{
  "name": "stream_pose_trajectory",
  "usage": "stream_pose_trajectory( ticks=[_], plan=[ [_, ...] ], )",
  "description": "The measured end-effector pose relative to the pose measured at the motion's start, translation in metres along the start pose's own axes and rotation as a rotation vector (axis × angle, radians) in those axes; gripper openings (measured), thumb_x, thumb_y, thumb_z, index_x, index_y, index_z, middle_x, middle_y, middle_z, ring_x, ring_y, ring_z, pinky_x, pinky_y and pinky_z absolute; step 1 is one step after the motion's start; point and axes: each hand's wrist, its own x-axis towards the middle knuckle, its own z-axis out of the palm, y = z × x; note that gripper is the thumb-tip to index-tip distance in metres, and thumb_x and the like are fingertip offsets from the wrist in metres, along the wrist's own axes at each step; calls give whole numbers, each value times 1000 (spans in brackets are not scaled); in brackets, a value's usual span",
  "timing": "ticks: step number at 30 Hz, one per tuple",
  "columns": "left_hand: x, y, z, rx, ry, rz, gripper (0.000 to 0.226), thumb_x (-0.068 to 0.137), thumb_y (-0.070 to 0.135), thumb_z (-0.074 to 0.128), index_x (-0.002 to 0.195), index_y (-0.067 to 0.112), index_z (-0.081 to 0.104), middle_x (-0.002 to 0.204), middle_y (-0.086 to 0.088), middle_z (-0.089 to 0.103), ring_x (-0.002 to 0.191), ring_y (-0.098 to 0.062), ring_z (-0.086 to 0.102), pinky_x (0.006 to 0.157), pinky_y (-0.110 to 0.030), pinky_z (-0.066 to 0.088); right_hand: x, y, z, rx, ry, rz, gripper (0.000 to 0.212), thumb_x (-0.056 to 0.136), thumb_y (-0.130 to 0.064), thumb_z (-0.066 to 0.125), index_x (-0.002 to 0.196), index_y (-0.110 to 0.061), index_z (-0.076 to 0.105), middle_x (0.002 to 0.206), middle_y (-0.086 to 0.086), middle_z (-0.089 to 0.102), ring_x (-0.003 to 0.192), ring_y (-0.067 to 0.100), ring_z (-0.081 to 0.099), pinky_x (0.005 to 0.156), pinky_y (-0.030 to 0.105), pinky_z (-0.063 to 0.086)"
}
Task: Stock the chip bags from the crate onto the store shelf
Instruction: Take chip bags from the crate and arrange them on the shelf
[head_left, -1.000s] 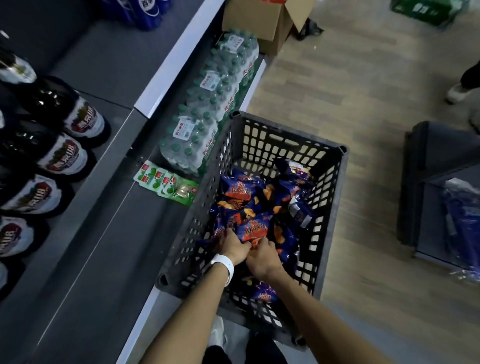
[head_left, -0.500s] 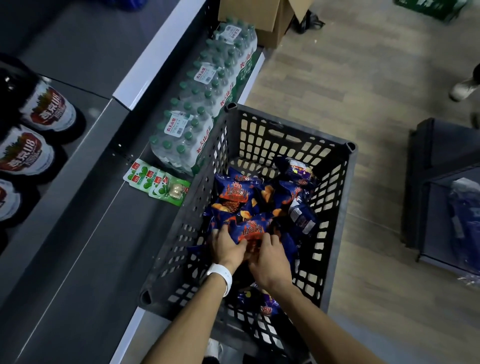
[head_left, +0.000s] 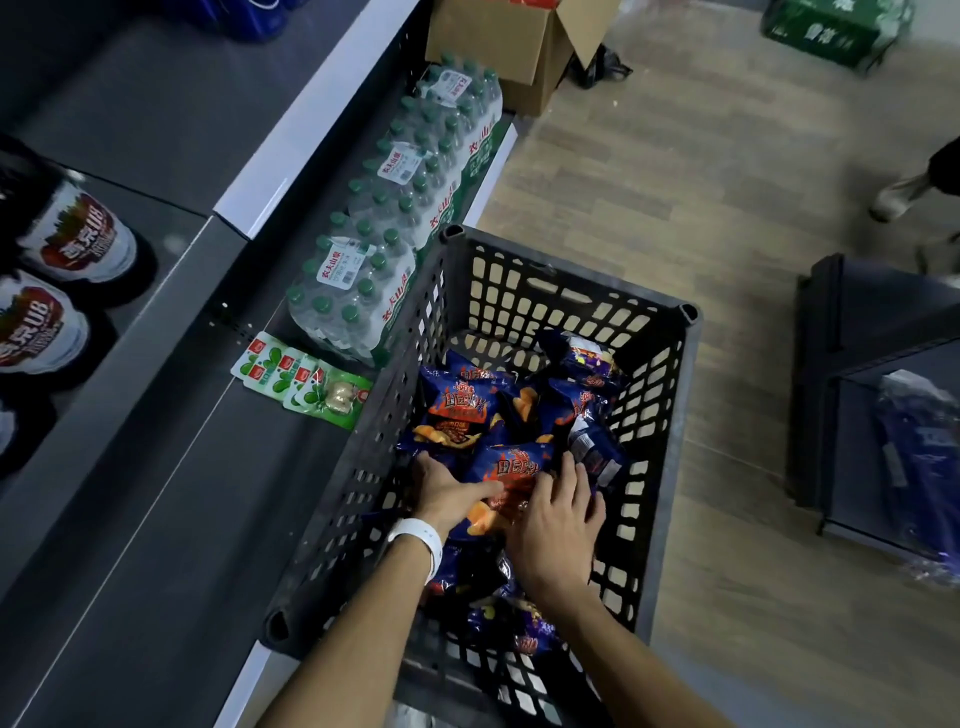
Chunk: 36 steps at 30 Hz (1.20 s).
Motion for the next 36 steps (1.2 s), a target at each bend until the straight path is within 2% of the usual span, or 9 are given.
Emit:
stream_pose_trajectory(
  ticks=[4, 11, 15, 18, 21, 24, 27, 31, 36],
  plan=[
    [-4, 5, 3, 28, -62, -22, 128, 42, 43, 91, 146, 19, 20, 152, -10, 34, 136, -29, 38, 112, -49, 36, -4, -10, -4, -99, -147, -5, 74, 92, -34, 52, 153, -9, 19, 166, 15, -9, 153, 31, -14, 116, 64, -9],
    [-21, 6, 5, -51, 56, 129, 75, 68, 15, 83, 120, 13, 29, 123, -4, 51, 110, -22, 53, 92, -31, 42, -15, -13, -3, -108, -181, -17, 85, 95, -36, 48, 158, -9, -1, 167, 12, -6, 153, 28, -12, 116, 62, -12],
    [-33, 5, -6, -93, 109, 196, 72, 66, 9, 84, 114, 14, 30, 115, -4, 54, 102, -20, 57, 91, -31, 45, -24, -11, 2, 15, -46, -33, 92, 84, -40, 65, 157, -10, 19, 166, 12, 8, 154, 29, 6, 124, 51, 8],
    [-42, 4, -19, -124, 118, 222, 71, 66, 4, 82, 113, 16, 31, 111, -3, 55, 98, -17, 59, 89, -31, 46, -31, -1, 1, 153, 85, 97, 82, 77, -22, 73, 148, -9, 36, 164, 16, 18, 150, 33, 19, 119, 47, 28],
    [-49, 1, -32, -120, 124, 238, 69, 64, 4, 82, 111, 20, 33, 107, 1, 56, 95, -12, 60, 88, -31, 46, -27, 8, -8, 356, 4, 293, 69, 86, -5, 61, 148, -7, 30, 161, 19, 14, 143, 37, 29, 111, 45, 38],
    [-58, -4, -43, -112, 108, 250, 67, 62, 3, 84, 112, 20, 44, 106, 4, 62, 95, -9, 61, 90, -30, 48, -22, 15, -6, 324, -50, 316, 54, 88, -2, 60, 137, -6, 38, 149, 23, 30, 120, 38, 53, 97, 44, 49],
    [-65, -12, -54, -88, 106, 262, 61, 60, 7, 85, 111, 21, 54, 103, 5, 66, 93, -9, 64, 88, -32, 51, -21, 15, -2, 274, -129, 290, 46, 93, -19, 59, 134, -7, 39, 137, 20, 45, 115, 34, 55, 95, 42, 49],
    [-75, -24, -64, -54, 107, 322, 57, 59, 7, 84, 106, 24, 57, 99, 7, 69, 88, -5, 66, 77, -21, 52, -19, 8, 1, 454, -234, 357, 71, 92, -42, 65, 147, -13, 29, 144, 23, 38, 124, 40, 51, 100, 46, 47],
    [-87, -33, -73, -29, 121, 380, 57, 58, 10, 83, 106, 26, 58, 100, 9, 69, 88, -1, 66, 78, -23, 54, -21, 1, 6, 741, -140, 411, 52, 91, -15, 70, 128, -9, 35, 112, 16, 64, 92, 25, 60, 80, 40, 53]
  ],
)
